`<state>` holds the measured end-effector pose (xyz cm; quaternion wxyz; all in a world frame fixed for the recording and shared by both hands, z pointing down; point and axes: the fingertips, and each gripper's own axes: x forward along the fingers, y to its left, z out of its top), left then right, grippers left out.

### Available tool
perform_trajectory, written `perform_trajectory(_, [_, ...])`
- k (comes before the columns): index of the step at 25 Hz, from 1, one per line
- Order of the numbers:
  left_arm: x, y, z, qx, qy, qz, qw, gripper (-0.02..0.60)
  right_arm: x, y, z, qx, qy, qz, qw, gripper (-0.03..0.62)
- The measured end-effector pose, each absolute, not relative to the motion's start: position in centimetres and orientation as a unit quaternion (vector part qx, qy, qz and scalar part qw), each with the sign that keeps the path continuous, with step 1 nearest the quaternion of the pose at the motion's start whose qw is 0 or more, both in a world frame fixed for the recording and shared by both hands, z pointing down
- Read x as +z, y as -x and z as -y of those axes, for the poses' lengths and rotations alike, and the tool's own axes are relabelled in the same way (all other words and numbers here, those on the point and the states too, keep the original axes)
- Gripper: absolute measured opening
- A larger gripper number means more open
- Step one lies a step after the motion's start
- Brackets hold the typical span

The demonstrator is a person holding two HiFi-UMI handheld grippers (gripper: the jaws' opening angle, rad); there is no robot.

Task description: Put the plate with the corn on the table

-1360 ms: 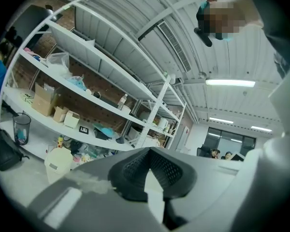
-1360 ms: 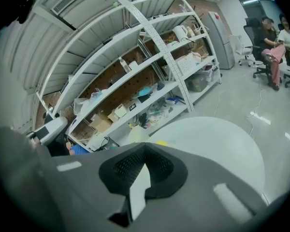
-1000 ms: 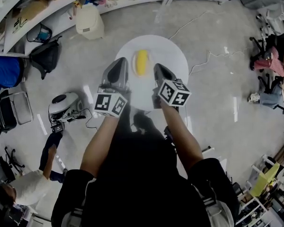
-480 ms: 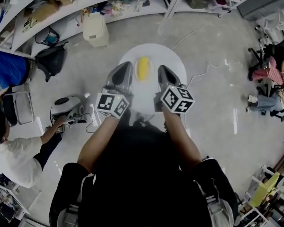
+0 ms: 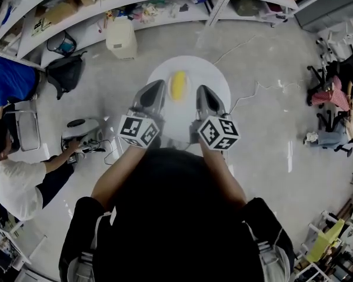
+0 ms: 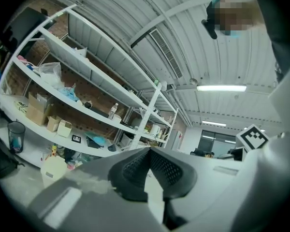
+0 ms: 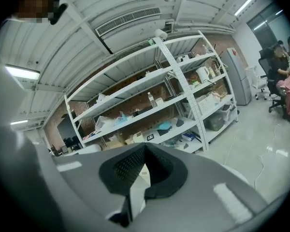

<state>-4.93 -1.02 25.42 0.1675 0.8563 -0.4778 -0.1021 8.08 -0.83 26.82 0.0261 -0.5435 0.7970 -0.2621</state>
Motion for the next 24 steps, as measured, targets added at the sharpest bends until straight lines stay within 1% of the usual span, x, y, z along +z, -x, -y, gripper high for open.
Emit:
perform_trajectory(7, [25.5,4.8,0.4,-0.098,-0.858,0.477,0.165,0.003,25.8,-7.8,0.5,-0.248,0.544,-0.801,0.041,0.008])
perform_trajectory(16, [25.8,4.8,-0.8,-0.093,-0.861,0.473,0.164,0.003,25.9,-7.4,-0.7,-0.247,0.544,-0.802,0.023,0.008])
perform_trajectory(24, [25.6,4.8,-1.8,-0.094,-0.862,0.472,0.161,0.003,24.9,-6.7,-1.6,-0.238,0.532,-0.812,0.032,0.008])
